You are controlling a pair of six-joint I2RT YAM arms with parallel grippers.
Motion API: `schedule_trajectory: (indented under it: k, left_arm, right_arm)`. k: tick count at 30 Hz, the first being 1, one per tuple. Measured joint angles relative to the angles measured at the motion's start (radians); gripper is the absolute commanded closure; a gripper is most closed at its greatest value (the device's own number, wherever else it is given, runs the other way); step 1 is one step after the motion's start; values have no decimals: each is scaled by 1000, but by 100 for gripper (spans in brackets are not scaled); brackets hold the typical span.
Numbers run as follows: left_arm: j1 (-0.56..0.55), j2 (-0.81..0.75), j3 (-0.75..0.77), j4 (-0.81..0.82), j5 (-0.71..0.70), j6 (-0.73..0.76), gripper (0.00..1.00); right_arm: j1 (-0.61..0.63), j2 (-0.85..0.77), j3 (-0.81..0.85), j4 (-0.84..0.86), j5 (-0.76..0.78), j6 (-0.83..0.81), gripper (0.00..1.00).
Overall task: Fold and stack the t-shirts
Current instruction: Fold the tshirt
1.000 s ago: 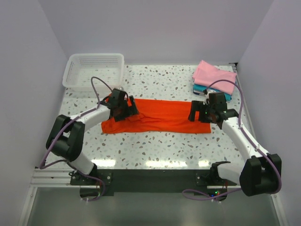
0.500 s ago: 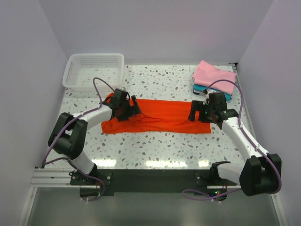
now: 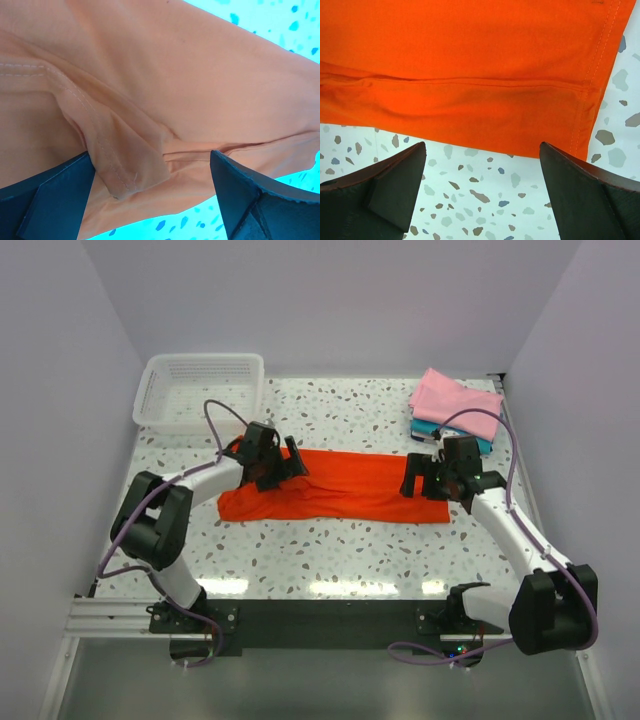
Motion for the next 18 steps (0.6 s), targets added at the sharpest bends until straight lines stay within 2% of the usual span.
schedule_trajectory:
  k: [6, 18]
  left_arm:
    - [0, 28, 48, 2, 1, -3, 0]
    - [-9, 181, 212, -11, 14, 5, 0]
  right_arm:
    - [0, 6, 0, 6, 0, 0, 1]
    - [0, 20, 0, 6, 10, 0, 1]
